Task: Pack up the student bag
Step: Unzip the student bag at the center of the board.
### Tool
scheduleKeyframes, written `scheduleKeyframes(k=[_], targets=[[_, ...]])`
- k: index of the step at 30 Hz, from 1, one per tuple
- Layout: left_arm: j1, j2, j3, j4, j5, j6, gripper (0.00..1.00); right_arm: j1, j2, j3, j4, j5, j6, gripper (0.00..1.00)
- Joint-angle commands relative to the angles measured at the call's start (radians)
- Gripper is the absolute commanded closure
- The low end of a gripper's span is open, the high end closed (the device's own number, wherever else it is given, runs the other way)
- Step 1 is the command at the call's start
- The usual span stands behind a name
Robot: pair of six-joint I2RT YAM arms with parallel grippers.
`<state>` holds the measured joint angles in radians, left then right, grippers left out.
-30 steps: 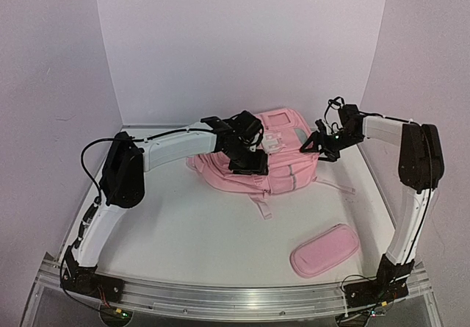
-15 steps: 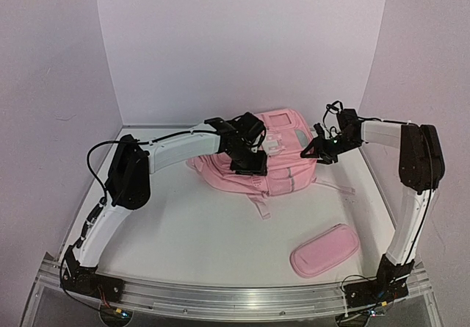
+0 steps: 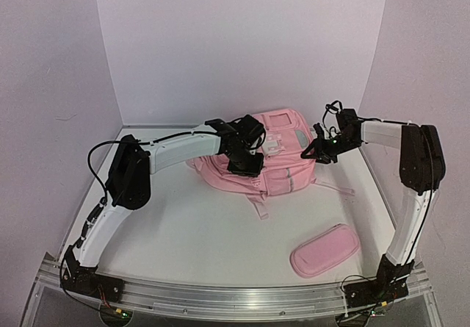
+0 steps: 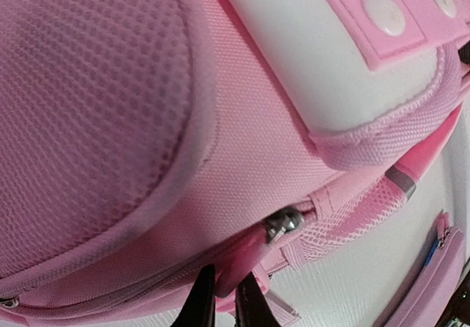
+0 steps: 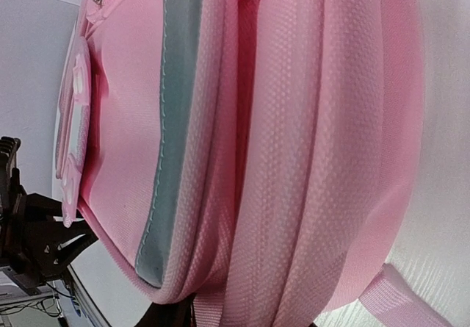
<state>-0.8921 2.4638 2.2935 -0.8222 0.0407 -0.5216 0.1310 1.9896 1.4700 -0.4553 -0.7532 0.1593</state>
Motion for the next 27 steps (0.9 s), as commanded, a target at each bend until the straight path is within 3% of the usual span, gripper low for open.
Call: scheduleKeyframes(k=[1, 4, 17, 27], targets=[[0.007, -0.061, -0.029, 0.123, -0.031, -0.003, 0.96, 0.043, -0.021, -0.02, -0.07, -0.012, -0.02, 0.9], [0.007, -0.085, -0.056, 0.13, -0.031, 0.006, 1.0, 0.041, -0.014, -0.014, -0.07, -0.012, -0.018, 1.0], [0.03, -0.338, -0.408, 0.149, -0.107, -0.083, 1.0, -0.024, -0.006, -0.014, -0.071, 0.029, -0.018, 1.0], [0.208, -0.534, -0.73, 0.155, -0.158, -0.156, 1.0, -0.115, 0.009, 0.026, -0.11, 0.102, -0.116, 1.0]])
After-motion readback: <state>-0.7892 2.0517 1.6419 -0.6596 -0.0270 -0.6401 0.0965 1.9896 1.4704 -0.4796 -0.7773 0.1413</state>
